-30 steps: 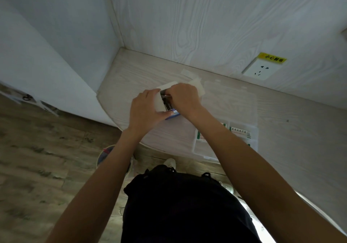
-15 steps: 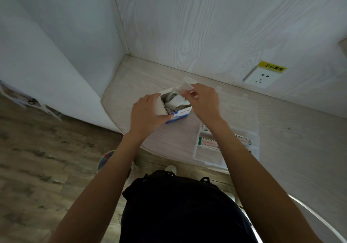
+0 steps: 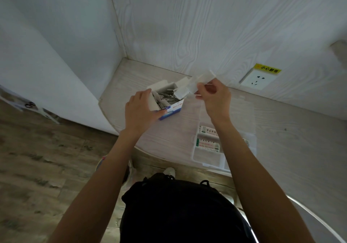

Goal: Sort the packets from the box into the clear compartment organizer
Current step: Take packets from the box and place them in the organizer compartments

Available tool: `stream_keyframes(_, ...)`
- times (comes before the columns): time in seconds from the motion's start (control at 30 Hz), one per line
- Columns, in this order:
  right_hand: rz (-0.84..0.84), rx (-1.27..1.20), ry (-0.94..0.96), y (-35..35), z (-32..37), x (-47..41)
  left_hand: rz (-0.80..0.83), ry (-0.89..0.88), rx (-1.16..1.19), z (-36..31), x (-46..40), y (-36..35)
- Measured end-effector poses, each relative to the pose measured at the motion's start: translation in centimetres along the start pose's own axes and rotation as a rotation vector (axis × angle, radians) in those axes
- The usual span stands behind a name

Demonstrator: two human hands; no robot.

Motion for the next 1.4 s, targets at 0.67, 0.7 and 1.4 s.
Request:
stream_keyframes(0.67, -0.034, -0.161, -0.336, 11.6, -5.7, 7.8, 0.691, -0.351, 0.54, -14.9, 4.6, -5.9)
stream_keyframes(0.7, -0.069, -0.172, -0.343, 12.0, -6.2, 8.1, 0.694, -0.337, 0.536, -14.8, 4.5, -6.6)
stream_keyframes(1.4, 0.142, -0.233, -0.526, 14.6, -11.2, 8.3, 0.917, -0.067, 0.825, -16.9, 7.0, -10.5)
Point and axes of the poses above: each hand's wrist, its own x-axis away from the middle knuckle, its own y-axis out of the back of the hand, z = x × y, the point moved 4 cm from there along -x, towards the middle knuckle, and after that the axes turned 3 degrees about z, right-handed, at the moved point
